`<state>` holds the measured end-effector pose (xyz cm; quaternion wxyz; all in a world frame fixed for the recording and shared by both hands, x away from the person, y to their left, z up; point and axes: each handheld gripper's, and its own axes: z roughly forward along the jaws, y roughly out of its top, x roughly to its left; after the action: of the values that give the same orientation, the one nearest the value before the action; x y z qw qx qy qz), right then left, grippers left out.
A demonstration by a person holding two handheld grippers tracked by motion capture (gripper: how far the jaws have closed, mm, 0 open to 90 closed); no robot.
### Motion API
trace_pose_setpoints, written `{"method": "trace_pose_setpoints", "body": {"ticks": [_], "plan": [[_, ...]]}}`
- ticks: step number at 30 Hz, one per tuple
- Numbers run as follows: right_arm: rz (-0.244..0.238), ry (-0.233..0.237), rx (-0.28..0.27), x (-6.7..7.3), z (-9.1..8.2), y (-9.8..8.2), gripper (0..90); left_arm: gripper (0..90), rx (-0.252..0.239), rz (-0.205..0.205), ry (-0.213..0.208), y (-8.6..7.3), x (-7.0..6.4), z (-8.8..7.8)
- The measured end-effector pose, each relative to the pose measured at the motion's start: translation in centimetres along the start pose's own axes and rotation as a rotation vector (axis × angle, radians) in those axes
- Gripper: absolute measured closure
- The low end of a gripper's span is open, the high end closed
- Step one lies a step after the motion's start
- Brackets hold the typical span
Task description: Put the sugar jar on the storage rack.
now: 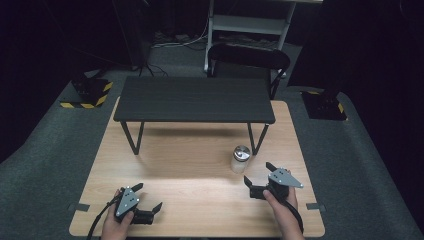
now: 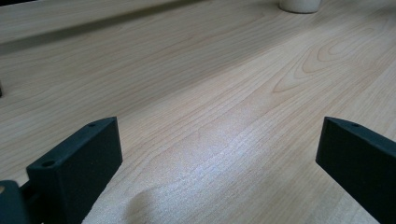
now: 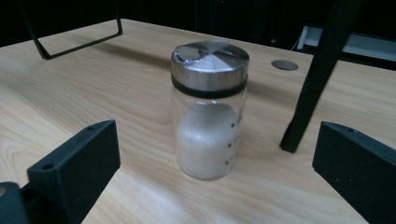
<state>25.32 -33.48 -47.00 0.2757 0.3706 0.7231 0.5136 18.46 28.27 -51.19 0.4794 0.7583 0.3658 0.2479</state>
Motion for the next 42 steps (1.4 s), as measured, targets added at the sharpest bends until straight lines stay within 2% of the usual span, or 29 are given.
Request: {"method": "trace_pose_setpoints", "body": {"ticks": [4,6,7,8,10,16,18,19,22,31,42], "plan": [[-0.017,-0.009,-0.001,0.4,1.6,0.1,0.5,0.4,-0.002,0.0,-0.002,0.0,0.0,0.0],[-0.014,-0.014,-0.001,0.5,1.9,0.0,0.5,0.5,-0.002,-0.002,-0.002,0.0,0.0,0.0],[0.002,-0.015,-0.007,0.5,2.7,-0.2,0.5,0.5,-0.003,-0.002,-0.004,0.0,0.0,0.0],[0.002,-0.015,-0.007,0.5,2.7,-0.2,0.5,0.4,-0.003,-0.002,-0.004,0.0,0.0,0.0],[0.012,-0.023,-0.011,0.7,3.8,-0.5,0.5,0.5,-0.002,-0.002,-0.006,0.0,0.1,0.0],[0.019,-0.034,-0.018,1.1,5.4,-0.9,2.7,0.5,-0.003,-0.001,-0.008,-0.1,0.1,0.0],[0.028,-0.045,-0.023,1.4,6.0,-1.2,6.7,0.5,-0.003,0.001,-0.008,-0.1,0.1,0.0],[0.036,-0.05,-0.042,1.5,6.3,-1.6,16.1,0.5,-0.004,0.002,-0.008,-0.1,0.1,0.0],[0.035,-0.071,-0.06,2.0,6.9,-2.1,21.4,0.5,-0.004,0.004,-0.009,-0.1,0.1,0.0],[0.079,-0.085,-0.063,2.3,7.9,-3.1,30.2,0.5,-0.005,0.005,-0.01,-0.1,0.1,0.0],[0.06,-0.081,-0.061,2.4,7.8,-3.0,31.4,0.4,-0.004,0.005,-0.011,-0.1,0.1,0.0]]}}
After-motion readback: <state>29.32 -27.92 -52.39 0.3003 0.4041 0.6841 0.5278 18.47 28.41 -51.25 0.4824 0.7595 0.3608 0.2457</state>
